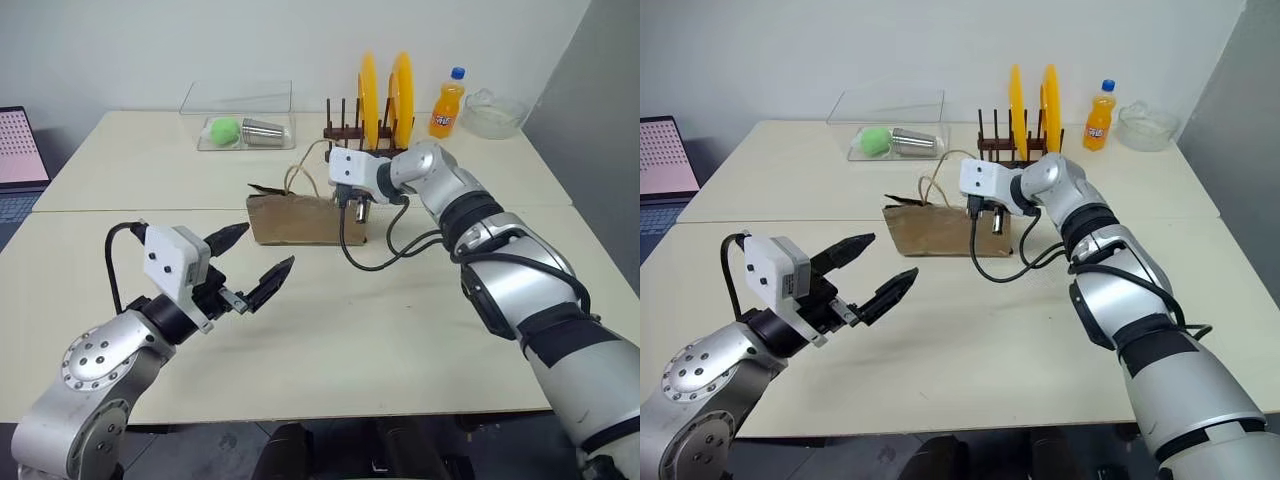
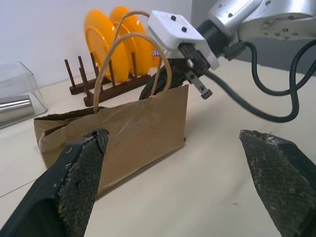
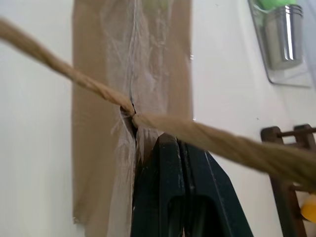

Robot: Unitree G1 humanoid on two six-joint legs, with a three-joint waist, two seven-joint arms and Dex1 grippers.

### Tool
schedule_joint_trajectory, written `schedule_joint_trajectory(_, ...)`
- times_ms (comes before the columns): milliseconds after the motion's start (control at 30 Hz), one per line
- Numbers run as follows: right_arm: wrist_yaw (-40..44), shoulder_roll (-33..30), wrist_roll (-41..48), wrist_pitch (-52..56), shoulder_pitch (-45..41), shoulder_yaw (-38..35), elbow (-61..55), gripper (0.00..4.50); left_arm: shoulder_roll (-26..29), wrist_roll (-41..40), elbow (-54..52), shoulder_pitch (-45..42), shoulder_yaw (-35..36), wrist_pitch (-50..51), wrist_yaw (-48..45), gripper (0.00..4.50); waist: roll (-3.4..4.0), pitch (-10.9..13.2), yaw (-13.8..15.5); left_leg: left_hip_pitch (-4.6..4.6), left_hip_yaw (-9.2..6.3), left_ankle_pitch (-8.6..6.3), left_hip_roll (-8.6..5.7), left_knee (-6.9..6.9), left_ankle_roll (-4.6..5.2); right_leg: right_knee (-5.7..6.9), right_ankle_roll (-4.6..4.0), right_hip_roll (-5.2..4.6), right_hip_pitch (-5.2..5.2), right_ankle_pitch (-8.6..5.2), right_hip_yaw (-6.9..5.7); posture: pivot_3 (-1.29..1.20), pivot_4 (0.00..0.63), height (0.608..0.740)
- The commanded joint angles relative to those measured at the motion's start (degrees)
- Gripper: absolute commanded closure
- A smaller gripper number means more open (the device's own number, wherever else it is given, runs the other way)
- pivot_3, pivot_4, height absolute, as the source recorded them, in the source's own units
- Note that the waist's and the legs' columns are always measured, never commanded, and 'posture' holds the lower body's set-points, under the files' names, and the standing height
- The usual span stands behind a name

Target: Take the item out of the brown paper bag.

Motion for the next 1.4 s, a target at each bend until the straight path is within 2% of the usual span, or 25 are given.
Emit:
schedule_joint_trajectory(33, 4.58, -1.11, 1.5, -2.29, 0.61, -1.27, -3.03, 4.45, 1.12, 0.09, -1.27, 0.93, 0.27, -1.87, -1.21, 0.0, 0.01, 0.0, 0.0, 0.0, 0.0, 0.0, 0.0, 0.0, 0.0, 0.0, 0.0, 0.0, 0.0, 0.0, 0.0, 0.0, 0.15, 0.74)
schedule_joint_trajectory(367, 16.33, -3.67, 4.59, -3.69, 5.64, -0.84, -10.41, 4.45, 3.19, 0.6, -0.44, 2.88, -0.09, -3.3, -4.06, 0.0, 0.03, 0.02, 0.02, 0.01, -0.04, 0.0, 0.0, -0.01, 0.0, -0.02, 0.0, 0.0, 0.02, 0.0, -0.03, 0.0, 0.15, 0.74)
schedule_joint_trajectory(600, 22.96, -5.78, 9.03, 0.12, 12.19, -1.41, -24.5, 4.45, 4.4, 0.21, -0.27, 5.1, -0.11, -3.62, -6.37, 0.0, 0.06, 0.04, 0.06, 0.0, -0.06, 0.0, 0.01, -0.01, 0.0, -0.03, 0.0, 0.0, 0.02, -0.01, -0.03, 0.0, 0.15, 0.74)
schedule_joint_trajectory(733, 22.74, -8.17, 12.59, 4.19, 16.68, -3.14, -37.25, 4.45, 6.39, -0.77, 0.89, 5.54, 1.78, -3.81, -8.97, 0.0, 0.11, 0.07, 0.1, -0.02, -0.08, -0.01, 0.01, -0.01, 0.0, -0.03, 0.0, 0.0, 0.01, -0.01, -0.05, 0.0, 0.15, 0.74)
schedule_joint_trajectory(800, 22.47, -9.54, 16.6, 9.63, 20.32, -5.47, -46.87, 4.45, 8.13, 0.44, 3.4, 3.65, 2.38, -5.33, -10.82, 0.0, 0.13, 0.08, 0.32, -0.02, -0.1, -0.01, 0.01, -0.01, 0.0, -0.04, 0.0, 0.0, 0.01, -0.01, -0.07, 0.0, 0.15, 0.74)
schedule_joint_trajectory(1000, 20.65, -15.89, 27.88, 31.86, 38.33, -10.1, -77.54, 4.45, 15.69, 11.19, 12.65, -0.81, -2.81, -19.97, -22.68, 0.0, 0.15, 0.09, 1.32, -0.05, -0.18, -0.01, 0.0, -0.03, 0.0, -0.14, 0.0, -0.01, 0.04, -0.03, -0.15, 0.0, 0.15, 0.74)
schedule_joint_trajectory(1133, 16.28, -19.74, 33.43, 43.16, 50.0, -12.62, -92.47, 3.64, 18.63, 17.37, 20.25, -4.76, -7.61, -31.88, -30.63, 0.0, 0.29, 0.17, 1.65, -0.11, -0.14, -0.02, 0.0, -0.05, 0.0, -0.25, -0.05, -0.02, 0.02, -0.07, -0.13, 0.0, 0.15, 0.74)
schedule_joint_trajectory(1400, 5.72, -23.15, 39.36, 54.93, 64.84, -14.34, -110.7, 0.77, 18.66, 25.51, 31.75, -12.2, -17.71, -49.4, -40.51, 0.0, 0.28, 0.17, 1.67, -0.03, -0.08, -0.02, 0.08, -0.32, 0.01, -0.32, 0.2, -0.01, 0.0, -0.28, -0.17, 0.0, 0.15, 0.74)
